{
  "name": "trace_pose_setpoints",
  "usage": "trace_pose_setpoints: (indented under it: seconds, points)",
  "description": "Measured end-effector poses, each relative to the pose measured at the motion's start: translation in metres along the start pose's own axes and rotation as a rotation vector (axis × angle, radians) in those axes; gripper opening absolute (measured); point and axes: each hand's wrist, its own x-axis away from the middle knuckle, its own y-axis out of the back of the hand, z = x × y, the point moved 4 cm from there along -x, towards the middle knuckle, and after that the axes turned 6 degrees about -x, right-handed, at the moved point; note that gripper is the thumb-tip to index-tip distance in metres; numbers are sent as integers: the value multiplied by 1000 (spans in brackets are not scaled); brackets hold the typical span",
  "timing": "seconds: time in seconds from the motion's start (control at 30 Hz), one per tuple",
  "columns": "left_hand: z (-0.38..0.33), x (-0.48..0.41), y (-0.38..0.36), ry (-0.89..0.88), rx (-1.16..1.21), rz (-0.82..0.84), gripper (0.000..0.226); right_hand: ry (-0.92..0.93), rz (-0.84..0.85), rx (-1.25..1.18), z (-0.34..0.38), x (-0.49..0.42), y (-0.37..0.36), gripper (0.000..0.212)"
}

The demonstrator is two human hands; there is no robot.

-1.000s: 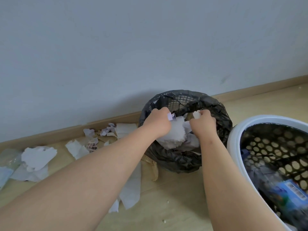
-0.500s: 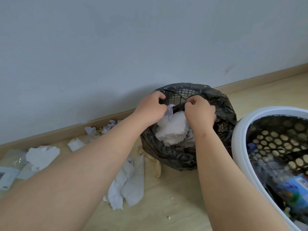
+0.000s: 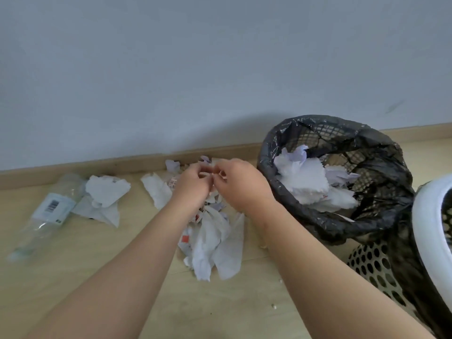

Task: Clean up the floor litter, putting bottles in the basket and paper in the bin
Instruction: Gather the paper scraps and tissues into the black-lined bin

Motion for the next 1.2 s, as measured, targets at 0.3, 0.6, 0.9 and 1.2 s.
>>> trace_pose_setpoints:
  seconds: [0.3,0.6,0.9,1.2]
  points:
    - [133,14,0,-1,-480,291,26,-267,437,17,-54,45,-98,49]
    - [164,40,-36,-144,-879,385,46,-348,671,79,-83,77,-129,59]
    - [145,29,11,14,-367,-13,13,-342,628,178,-94,86,-132,66]
    - [132,6,50,151,-159,117,26,-311,653,212,-93,86,-134,58]
